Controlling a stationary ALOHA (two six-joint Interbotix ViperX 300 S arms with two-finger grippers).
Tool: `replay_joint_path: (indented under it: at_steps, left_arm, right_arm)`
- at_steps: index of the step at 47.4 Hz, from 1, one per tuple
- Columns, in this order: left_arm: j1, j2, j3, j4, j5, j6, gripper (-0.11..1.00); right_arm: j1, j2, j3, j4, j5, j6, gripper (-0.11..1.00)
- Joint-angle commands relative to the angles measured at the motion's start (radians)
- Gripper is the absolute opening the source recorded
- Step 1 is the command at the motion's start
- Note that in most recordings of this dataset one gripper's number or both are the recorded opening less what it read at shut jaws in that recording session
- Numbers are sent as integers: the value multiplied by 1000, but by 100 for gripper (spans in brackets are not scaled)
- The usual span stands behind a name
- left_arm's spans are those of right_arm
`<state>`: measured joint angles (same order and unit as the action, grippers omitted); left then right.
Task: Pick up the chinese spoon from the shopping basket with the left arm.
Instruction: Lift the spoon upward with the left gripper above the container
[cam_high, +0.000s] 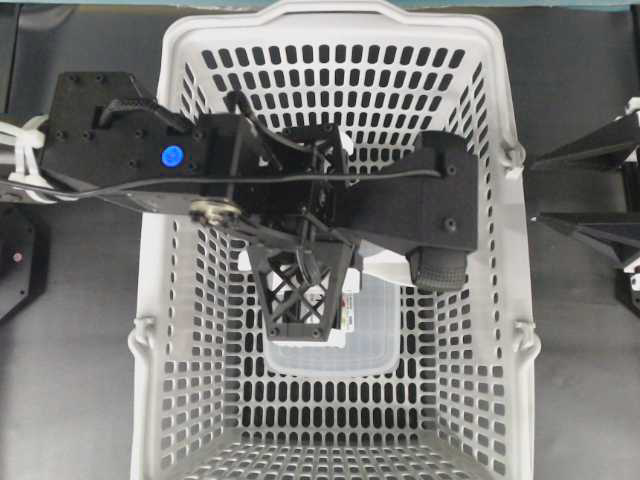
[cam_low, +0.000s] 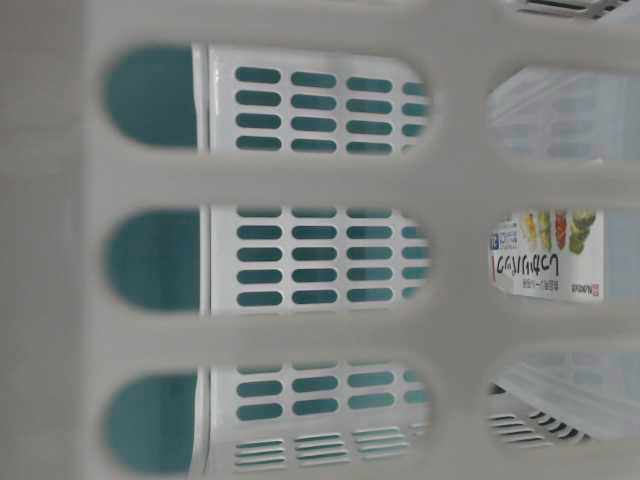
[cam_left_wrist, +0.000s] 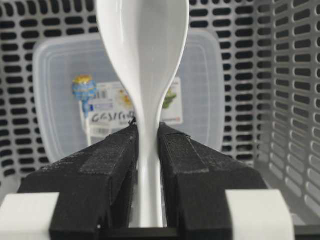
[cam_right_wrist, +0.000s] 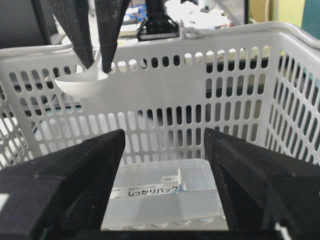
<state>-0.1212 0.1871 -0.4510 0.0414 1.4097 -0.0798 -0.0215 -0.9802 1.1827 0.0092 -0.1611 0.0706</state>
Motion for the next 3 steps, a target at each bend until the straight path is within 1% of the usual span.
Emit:
replay_joint_path:
  at_steps: [1,3]
  left_arm:
    - [-5,-14,-25,3,-5,0,12]
    - [-6,-14,-25,3,-5,0,12]
  right_arm:
    - [-2,6,-8,2,-9,2,63]
    - [-2,5,-8,2,-9,2,63]
